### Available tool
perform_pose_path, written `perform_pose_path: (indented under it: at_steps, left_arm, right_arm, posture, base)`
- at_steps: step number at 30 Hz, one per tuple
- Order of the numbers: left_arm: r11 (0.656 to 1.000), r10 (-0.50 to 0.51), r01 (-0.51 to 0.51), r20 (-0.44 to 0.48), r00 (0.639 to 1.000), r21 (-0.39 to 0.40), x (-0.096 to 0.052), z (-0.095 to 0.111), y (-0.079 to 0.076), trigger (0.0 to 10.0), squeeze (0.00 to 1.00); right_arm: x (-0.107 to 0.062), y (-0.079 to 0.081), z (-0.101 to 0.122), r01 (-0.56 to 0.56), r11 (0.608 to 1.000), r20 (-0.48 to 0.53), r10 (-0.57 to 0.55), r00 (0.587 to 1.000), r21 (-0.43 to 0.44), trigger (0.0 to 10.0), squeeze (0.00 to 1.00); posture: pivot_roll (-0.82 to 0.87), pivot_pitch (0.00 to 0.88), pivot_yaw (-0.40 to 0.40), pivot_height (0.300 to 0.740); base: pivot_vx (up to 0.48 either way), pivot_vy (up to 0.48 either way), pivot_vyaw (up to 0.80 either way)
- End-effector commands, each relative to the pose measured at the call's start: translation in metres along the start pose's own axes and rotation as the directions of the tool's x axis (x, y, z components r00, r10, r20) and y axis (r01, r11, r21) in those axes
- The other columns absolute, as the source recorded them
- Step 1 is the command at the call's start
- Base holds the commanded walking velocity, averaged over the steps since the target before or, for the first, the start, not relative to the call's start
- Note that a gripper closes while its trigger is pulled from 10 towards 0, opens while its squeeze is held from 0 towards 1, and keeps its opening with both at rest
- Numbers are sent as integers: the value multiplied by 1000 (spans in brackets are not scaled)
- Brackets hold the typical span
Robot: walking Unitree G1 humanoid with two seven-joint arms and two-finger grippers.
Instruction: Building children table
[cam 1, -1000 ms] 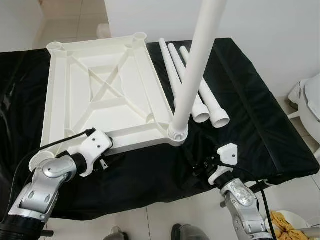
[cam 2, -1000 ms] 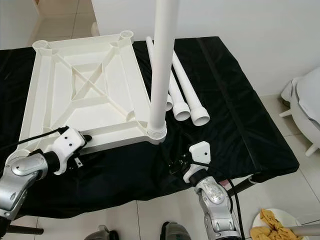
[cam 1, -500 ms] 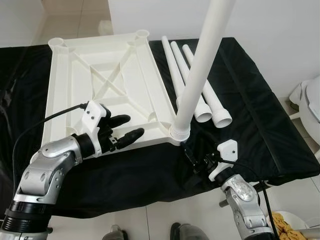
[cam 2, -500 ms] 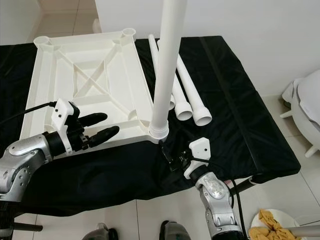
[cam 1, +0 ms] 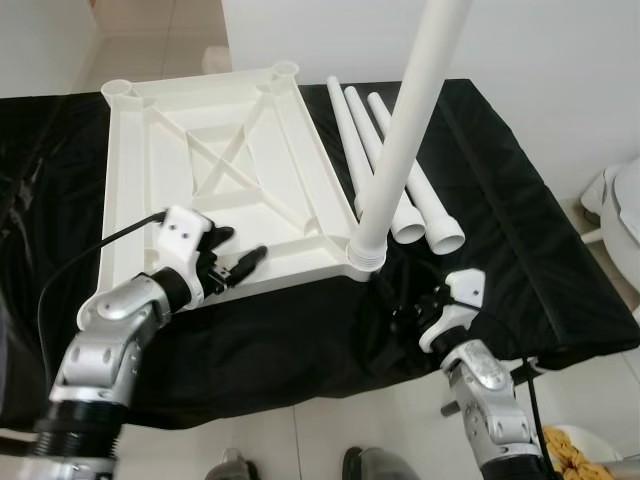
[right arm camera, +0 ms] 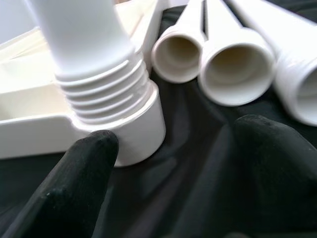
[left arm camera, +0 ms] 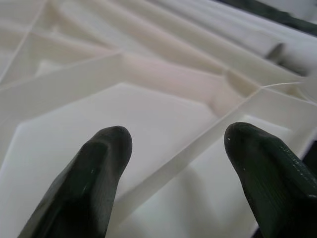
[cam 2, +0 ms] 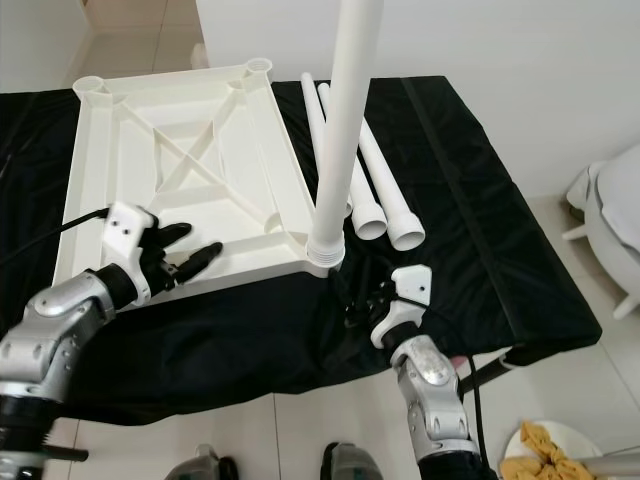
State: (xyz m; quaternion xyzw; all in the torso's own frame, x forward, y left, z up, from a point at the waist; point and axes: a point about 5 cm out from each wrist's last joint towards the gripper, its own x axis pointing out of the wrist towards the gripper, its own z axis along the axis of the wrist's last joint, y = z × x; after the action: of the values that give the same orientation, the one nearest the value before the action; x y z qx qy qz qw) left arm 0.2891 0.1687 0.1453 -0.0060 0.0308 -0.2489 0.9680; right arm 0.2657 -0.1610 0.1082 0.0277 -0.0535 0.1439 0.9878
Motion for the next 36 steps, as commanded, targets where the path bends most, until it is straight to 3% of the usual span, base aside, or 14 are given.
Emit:
perform_pose_path:
  at_steps: [1,3,5,9,10,17,19,25,30,33,36]
  left_arm:
    - [991,130,-130,-9,991,-30,-6,-5,3,10000,0]
    - [982,178,-178,-14,984,-55,-6,-5,3,10000,0]
    - [986,159,-159,-13,987,-46,-4,0,4,10000,0]
    - [987,155,-155,1,988,-34,-4,6,9,10000,0]
    - [986,164,-164,9,986,-20,-5,9,12,10000,0]
    - [977,197,-189,85,977,-101,-4,26,16,10000,0]
    - [976,206,-198,94,974,-93,4,35,17,10000,0]
    - [969,243,-232,153,958,-88,10,51,21,10000,0]
    - [938,345,-330,184,920,-107,4,55,26,10000,0]
    - [908,418,-403,168,893,-119,-5,47,24,10000,0]
    - [906,423,-413,161,892,-89,-7,43,20,10000,0]
  right_arm:
    - [-3,-4,3,42,999,8,-42,999,-1,10000,0]
    - [-4,-3,5,36,999,22,-36,999,28,10000,0]
    - [-1,0,9,12,998,57,-16,998,69,10000,0]
    - [1,1,17,3,998,93,-10,996,70,10000,0]
    - [3,1,19,-1,994,99,-10,995,113,10000,0]
    - [1,-3,26,-18,969,83,-3,997,247,10000,0]
    - [3,-6,30,6,973,81,-26,996,231,10000,0]
    - [9,-10,34,59,974,75,-77,994,219,10000,0]
    - [10,-15,35,136,976,55,-147,988,169,10000,0]
    - [5,-14,36,149,986,44,-153,987,74,10000,0]
    - [3,-12,38,125,990,60,-129,990,70,10000,0]
  posture:
    - [-29,114,16,740]
    - [-19,117,6,740]
    - [-9,126,-8,740]
    - [-4,135,-15,740]
    - [-2,142,-18,740]
    - [-7,161,-25,740]
    - [-15,162,-18,740]
    - [-17,153,-9,740]
    - [-28,139,9,740]
    - [-39,130,15,740]
    - [-48,125,16,740]
  base:
    - [0,0,0]
    - [0,0,0]
    - [0,0,0]
    - [0,0,0]
    - [0,0,0]
    - [0,0,0]
    - [0,0,0]
    - [0,0,0]
    - [0,0,0]
    - [0,0,0]
    - [0,0,0]
